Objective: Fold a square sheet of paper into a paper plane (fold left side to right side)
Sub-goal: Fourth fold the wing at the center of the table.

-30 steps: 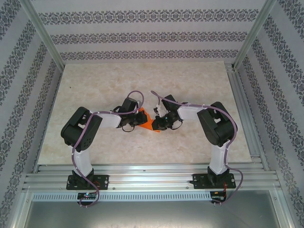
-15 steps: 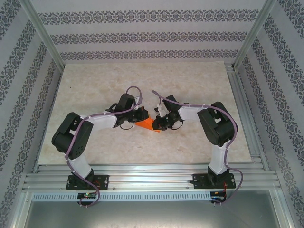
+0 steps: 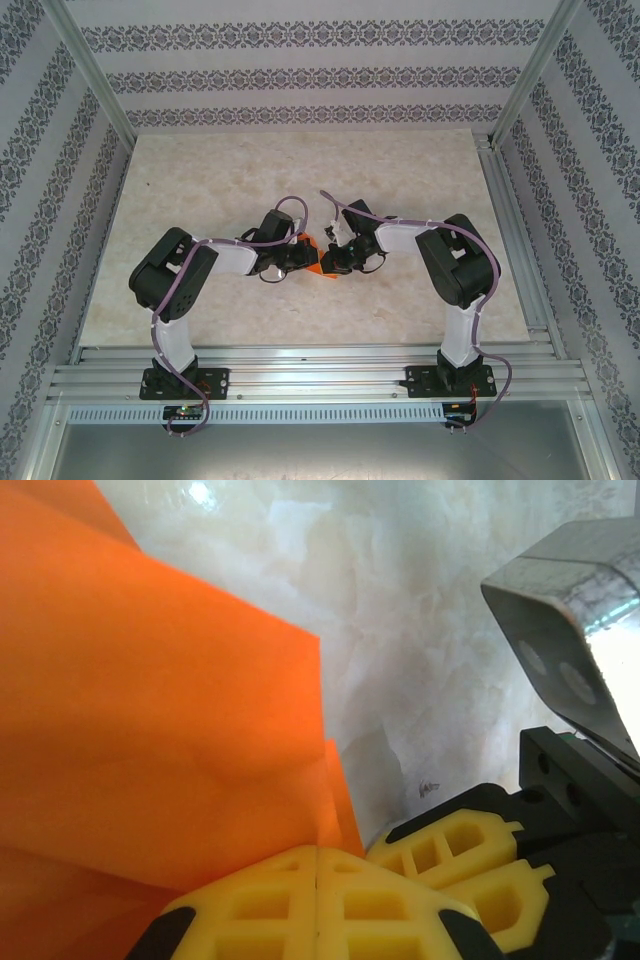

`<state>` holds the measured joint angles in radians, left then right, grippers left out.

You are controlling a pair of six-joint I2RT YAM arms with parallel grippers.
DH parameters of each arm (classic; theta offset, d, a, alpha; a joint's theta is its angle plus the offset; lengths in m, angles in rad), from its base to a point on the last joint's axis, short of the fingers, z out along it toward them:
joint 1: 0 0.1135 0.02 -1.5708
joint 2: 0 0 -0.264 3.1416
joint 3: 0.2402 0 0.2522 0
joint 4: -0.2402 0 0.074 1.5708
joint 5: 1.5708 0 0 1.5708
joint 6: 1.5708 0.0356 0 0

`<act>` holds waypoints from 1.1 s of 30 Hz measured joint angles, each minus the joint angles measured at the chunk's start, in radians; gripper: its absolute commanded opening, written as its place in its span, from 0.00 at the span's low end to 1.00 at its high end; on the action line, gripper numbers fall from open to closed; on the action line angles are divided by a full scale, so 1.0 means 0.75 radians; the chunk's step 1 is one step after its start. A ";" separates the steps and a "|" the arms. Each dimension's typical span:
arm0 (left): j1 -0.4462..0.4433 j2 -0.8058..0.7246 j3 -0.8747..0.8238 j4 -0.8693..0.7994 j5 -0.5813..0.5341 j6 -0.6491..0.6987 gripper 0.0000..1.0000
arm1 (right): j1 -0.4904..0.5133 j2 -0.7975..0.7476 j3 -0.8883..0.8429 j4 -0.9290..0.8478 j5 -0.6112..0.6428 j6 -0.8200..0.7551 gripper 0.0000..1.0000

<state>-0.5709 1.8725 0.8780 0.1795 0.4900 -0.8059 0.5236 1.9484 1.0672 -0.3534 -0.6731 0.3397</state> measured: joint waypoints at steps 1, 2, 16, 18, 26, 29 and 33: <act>-0.001 0.001 0.000 -0.001 -0.008 0.001 0.03 | 0.000 0.000 0.001 -0.002 0.002 -0.001 0.09; -0.002 0.003 0.001 -0.003 -0.019 0.001 0.04 | 0.001 0.001 0.005 -0.007 0.005 -0.001 0.09; 0.003 0.019 0.085 -0.149 -0.164 0.041 0.07 | 0.018 0.001 0.020 -0.027 0.045 -0.012 0.09; 0.018 0.019 0.085 -0.151 -0.164 0.047 0.09 | 0.018 0.001 0.021 -0.026 0.047 -0.016 0.09; 0.107 0.019 0.096 -0.163 -0.194 0.071 0.11 | 0.024 -0.001 0.021 -0.026 0.057 -0.022 0.09; 0.151 0.019 0.101 -0.165 -0.207 0.086 0.13 | 0.024 -0.001 0.021 -0.026 0.057 -0.025 0.09; 0.207 0.031 0.131 -0.173 -0.221 0.106 0.15 | 0.024 -0.001 0.021 -0.026 0.057 -0.026 0.09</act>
<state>-0.4160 1.8954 0.9760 0.0498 0.3241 -0.7265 0.5415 1.9476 1.0828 -0.3729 -0.6304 0.3202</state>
